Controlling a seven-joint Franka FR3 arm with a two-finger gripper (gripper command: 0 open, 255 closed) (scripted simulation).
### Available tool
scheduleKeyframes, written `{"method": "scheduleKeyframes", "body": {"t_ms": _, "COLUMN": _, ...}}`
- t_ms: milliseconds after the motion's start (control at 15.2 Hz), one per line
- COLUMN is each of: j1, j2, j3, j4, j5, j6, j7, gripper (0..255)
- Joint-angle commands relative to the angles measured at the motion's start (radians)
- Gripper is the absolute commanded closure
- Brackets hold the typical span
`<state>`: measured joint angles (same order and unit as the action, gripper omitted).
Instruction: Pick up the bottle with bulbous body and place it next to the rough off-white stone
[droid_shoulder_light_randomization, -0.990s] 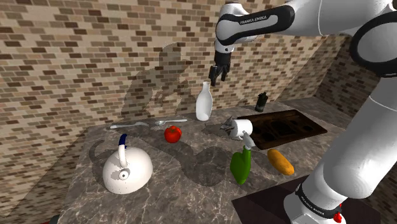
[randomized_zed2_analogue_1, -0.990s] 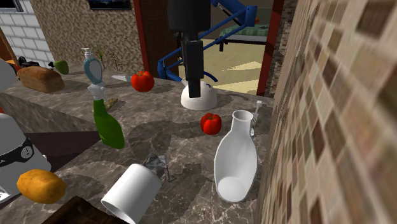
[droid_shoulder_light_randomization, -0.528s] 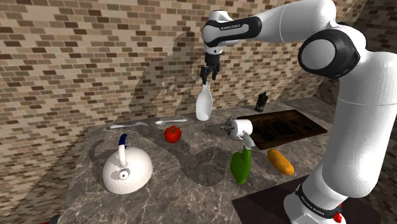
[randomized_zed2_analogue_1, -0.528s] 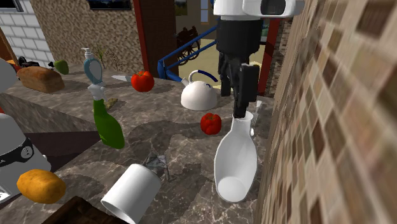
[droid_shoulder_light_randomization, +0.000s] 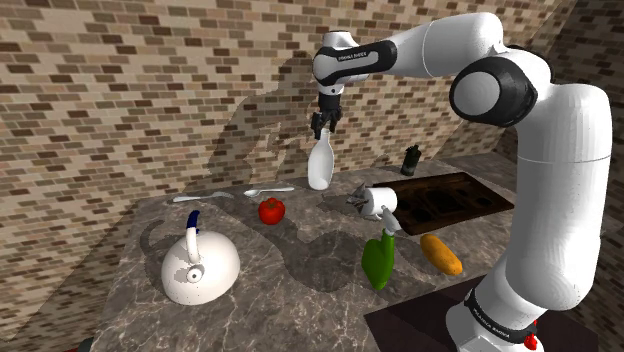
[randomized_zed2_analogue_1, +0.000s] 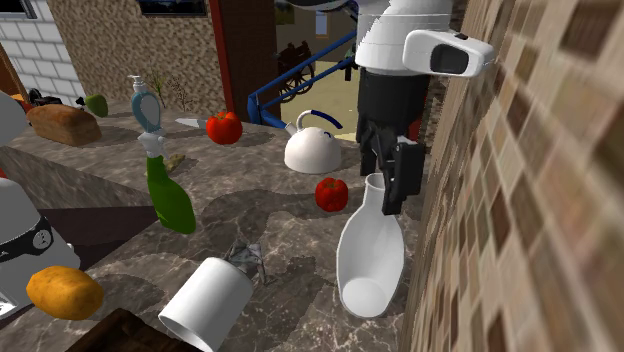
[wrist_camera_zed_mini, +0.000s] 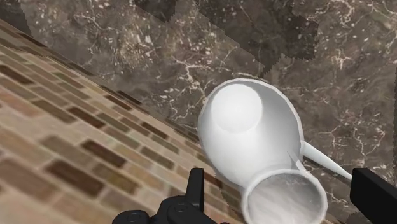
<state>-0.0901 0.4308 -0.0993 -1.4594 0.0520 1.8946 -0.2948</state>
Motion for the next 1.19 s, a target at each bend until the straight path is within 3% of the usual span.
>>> {"method": "scheduleKeyframes", "body": {"t_ms": 0, "j1": 0.000, "j2": 0.006, "j3": 0.000, "j4": -0.014, "j5": 0.001, "j6": 0.020, "j7": 0.000, "gripper": 0}}
{"method": "scheduleKeyframes", "body": {"t_ms": 462, "j1": 0.000, "j2": 0.007, "j3": 0.000, "j4": -0.013, "j5": 0.001, "j6": 0.020, "j7": 0.000, "gripper": 0}}
{"method": "scheduleKeyframes", "body": {"t_ms": 528, "j1": 0.000, "j2": 0.007, "j3": 0.000, "j4": -0.013, "j5": 0.001, "j6": 0.020, "j7": 0.000, "gripper": 255}}
{"method": "scheduleKeyframes", "body": {"t_ms": 1122, "j1": 0.000, "j2": 0.007, "j3": 0.000, "j4": -0.013, "j5": 0.001, "j6": 0.020, "j7": 0.000, "gripper": 255}}
